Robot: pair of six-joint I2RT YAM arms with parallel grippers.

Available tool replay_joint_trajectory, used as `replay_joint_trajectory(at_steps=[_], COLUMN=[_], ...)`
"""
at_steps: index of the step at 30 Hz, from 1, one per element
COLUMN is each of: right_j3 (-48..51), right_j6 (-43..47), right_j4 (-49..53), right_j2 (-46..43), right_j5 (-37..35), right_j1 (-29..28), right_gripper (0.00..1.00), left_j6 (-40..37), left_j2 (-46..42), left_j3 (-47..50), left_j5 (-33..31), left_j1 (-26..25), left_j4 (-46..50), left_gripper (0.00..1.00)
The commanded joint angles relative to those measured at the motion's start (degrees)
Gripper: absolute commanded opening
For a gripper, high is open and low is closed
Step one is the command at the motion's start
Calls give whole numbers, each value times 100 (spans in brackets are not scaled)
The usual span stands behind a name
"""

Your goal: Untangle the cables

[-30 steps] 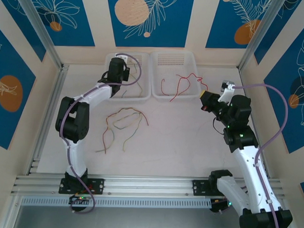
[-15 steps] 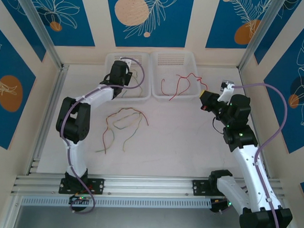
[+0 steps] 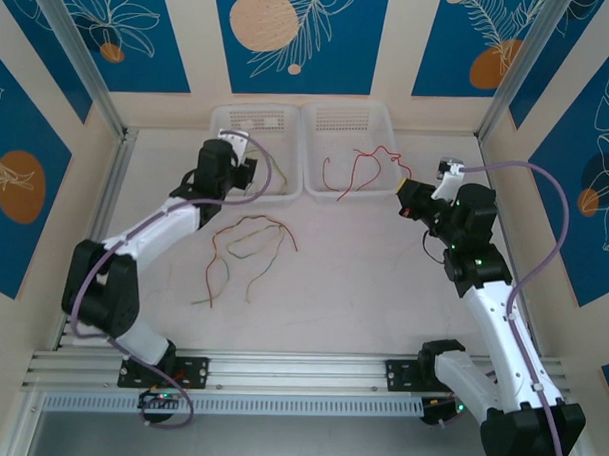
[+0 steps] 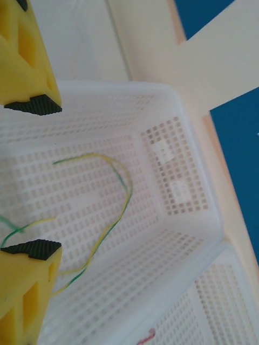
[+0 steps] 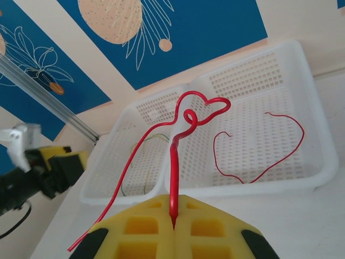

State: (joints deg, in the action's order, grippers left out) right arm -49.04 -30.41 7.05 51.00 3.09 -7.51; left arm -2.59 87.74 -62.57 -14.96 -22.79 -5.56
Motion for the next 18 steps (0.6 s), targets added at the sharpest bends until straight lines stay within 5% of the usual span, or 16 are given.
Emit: replay_joint_trajectory(at_steps=[1,9,18], right_j3=[-300,-1275,-3185], right_j6=[-95,-218,-132], right_j4=[-130,10,789], right_j2=[314,1848,4283], right_j5=[114,-252,-425], right_j1=[-82,-173,-99], right_gripper=[0,0,0], left_j6=[698,568,1140], left_j2=[-883,-2333,-2990], left_j3=[719,1435,2433], left_j5=[456,905,1218], left_j1=[-128,-1091,-1719], left_j4=[-280,-57,-1097], left_gripper=[65,69,76])
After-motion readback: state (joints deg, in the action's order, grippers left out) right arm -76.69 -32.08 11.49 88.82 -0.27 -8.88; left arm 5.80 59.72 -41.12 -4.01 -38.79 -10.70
